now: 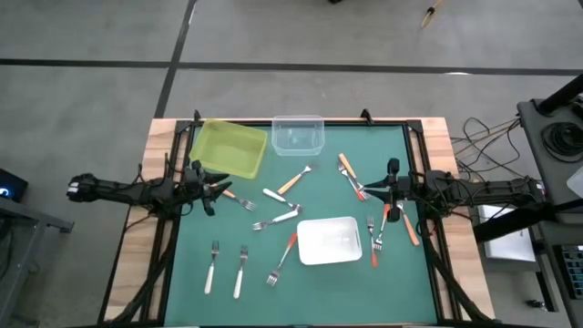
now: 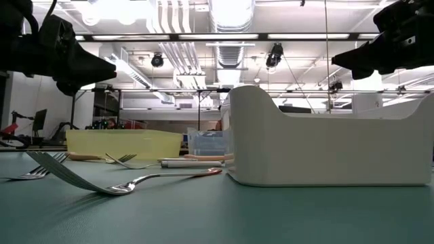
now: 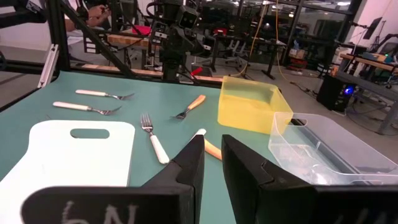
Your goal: Sort silverware by color (type)
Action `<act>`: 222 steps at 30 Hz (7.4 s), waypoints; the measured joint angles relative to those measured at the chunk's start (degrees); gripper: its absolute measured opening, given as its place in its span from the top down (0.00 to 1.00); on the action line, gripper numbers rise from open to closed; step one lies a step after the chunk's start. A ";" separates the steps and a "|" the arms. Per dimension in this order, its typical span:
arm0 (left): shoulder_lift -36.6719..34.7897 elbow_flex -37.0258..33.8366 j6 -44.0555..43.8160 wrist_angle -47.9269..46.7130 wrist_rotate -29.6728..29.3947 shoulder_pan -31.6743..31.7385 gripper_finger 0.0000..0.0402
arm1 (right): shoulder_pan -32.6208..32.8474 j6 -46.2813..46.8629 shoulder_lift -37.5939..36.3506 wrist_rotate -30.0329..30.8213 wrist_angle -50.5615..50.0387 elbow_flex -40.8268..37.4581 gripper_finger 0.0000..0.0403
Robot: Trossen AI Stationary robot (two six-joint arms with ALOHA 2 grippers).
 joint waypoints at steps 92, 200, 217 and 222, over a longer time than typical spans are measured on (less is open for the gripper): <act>34.40 29.79 35.54 -0.41 -21.51 0.68 0.69 | -0.49 75.59 36.30 6.31 -54.13 44.69 0.88; 34.62 30.84 38.62 2.62 -21.56 0.66 0.69 | -17.91 80.31 55.45 -5.51 -81.93 35.94 0.97; 34.62 30.84 38.66 0.16 -38.58 0.66 0.69 | -24.05 75.76 55.58 -9.58 -81.96 36.17 0.91; 34.62 30.84 38.66 -0.90 -38.66 0.66 0.69 | -24.64 74.08 55.60 -13.24 -74.29 36.91 0.91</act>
